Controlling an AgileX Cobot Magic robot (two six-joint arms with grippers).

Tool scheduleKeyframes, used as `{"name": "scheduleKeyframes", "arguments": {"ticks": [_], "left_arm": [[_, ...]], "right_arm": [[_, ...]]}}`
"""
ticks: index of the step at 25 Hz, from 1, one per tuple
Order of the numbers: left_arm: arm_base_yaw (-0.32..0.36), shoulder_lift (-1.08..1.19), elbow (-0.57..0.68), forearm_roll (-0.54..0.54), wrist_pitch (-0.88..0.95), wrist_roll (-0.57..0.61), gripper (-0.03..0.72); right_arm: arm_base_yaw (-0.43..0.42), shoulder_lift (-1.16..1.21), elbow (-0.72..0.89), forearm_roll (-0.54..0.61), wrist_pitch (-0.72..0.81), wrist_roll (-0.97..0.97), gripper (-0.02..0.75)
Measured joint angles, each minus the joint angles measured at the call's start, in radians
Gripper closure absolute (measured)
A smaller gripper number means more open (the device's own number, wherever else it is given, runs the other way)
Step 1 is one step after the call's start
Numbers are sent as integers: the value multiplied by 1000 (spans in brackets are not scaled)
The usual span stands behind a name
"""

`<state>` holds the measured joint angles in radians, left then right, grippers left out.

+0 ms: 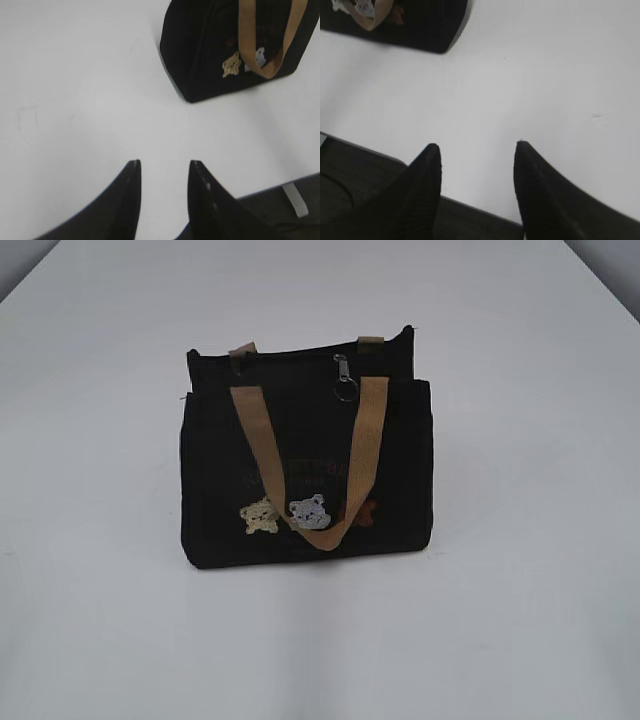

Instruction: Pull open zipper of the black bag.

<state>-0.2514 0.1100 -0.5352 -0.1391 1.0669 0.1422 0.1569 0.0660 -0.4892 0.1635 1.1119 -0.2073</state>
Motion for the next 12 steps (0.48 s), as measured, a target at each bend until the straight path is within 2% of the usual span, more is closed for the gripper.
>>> {"name": "scheduleKeyframes", "arguments": {"ticks": [3,12], "left_arm": [[0,-110,5,2,0,0,444],[4,-91,6,3,-3,0,445]], "right_arm": [[0,-67,2,-1,-5,3,365],[-2,-73,3,-1,-12,10,371]]}}
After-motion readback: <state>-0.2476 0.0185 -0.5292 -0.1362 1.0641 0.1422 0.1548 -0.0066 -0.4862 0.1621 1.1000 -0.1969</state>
